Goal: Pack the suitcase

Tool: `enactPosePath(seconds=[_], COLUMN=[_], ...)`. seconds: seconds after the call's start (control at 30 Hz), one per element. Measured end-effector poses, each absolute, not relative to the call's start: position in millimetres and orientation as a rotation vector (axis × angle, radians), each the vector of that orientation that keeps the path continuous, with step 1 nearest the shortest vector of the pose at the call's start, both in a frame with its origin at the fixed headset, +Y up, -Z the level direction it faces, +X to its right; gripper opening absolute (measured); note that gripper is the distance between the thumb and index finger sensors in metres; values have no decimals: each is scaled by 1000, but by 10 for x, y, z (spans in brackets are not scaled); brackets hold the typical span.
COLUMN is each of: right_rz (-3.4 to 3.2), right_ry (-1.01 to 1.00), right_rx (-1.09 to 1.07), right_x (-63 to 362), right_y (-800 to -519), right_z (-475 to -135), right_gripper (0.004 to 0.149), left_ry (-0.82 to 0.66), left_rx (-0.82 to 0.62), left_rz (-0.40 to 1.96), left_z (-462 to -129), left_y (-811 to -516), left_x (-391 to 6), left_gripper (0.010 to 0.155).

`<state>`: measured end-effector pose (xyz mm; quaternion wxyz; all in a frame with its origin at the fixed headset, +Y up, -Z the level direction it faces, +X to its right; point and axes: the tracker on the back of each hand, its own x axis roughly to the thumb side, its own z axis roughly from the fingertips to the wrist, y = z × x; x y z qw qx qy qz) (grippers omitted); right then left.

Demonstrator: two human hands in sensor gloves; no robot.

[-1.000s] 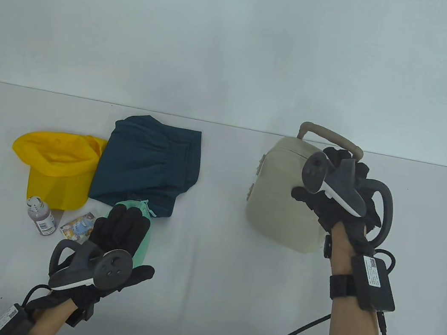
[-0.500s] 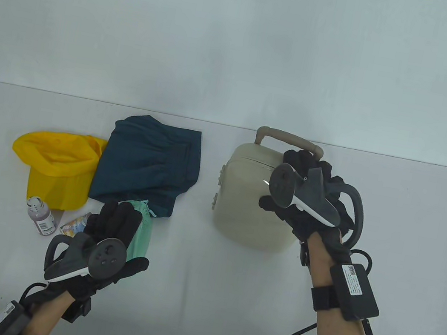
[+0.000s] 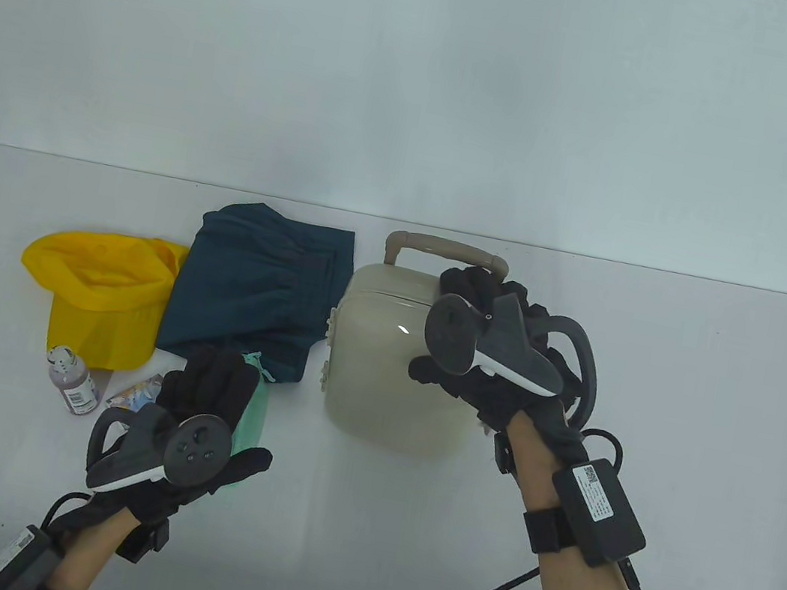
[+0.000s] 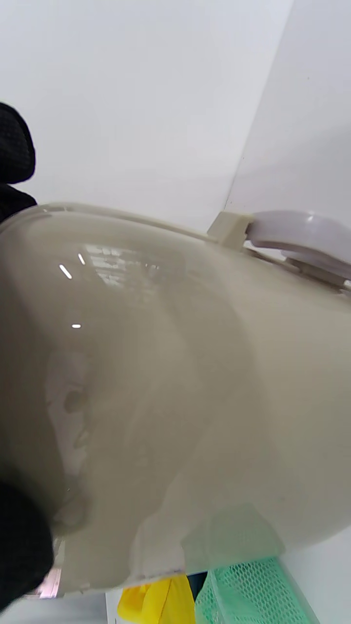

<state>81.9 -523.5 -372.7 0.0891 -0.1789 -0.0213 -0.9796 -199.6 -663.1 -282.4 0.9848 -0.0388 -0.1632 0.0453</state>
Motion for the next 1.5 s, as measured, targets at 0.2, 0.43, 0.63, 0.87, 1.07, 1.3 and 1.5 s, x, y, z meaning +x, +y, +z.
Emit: enactPosePath(seconds=[0.2,0.43,0.63,0.87,1.07,1.3,1.5], right_rz=[-2838,-2612,-2607,-2713,-2811,-2928,-3145], right_ry=[-20,126,82,76,232,313,400], right_rx=[-500,-383,-370,-395,-366,-348,-254], right_x=[796,751,736,788,871,1047,1442], right_y=[-5290,-5316,-5346,-5398,-5435,-5297,-5057], right_z=[-3656,-3571,-3585,-3600,-3603,-3580,-3473], right_gripper=[104,102,103,106,105,102,101], left_ry=[-272,-139,-85,-88,-21,-79,-161], left_rx=[-163,-259,-350,-412,-275,-216,-68], left_rz=[267,502,706,766,761,724,637], left_z=[-3184,-3477,-3581,-3730,-3734,-3694,-3692], left_y=[-6509,-6670,-6933,-7257,-7273,-6989,-6322], left_x=[-1743,-1469,-1397,-1277,-1231,-1198,-1262], left_gripper=[98,106,114,119,118,113,112])
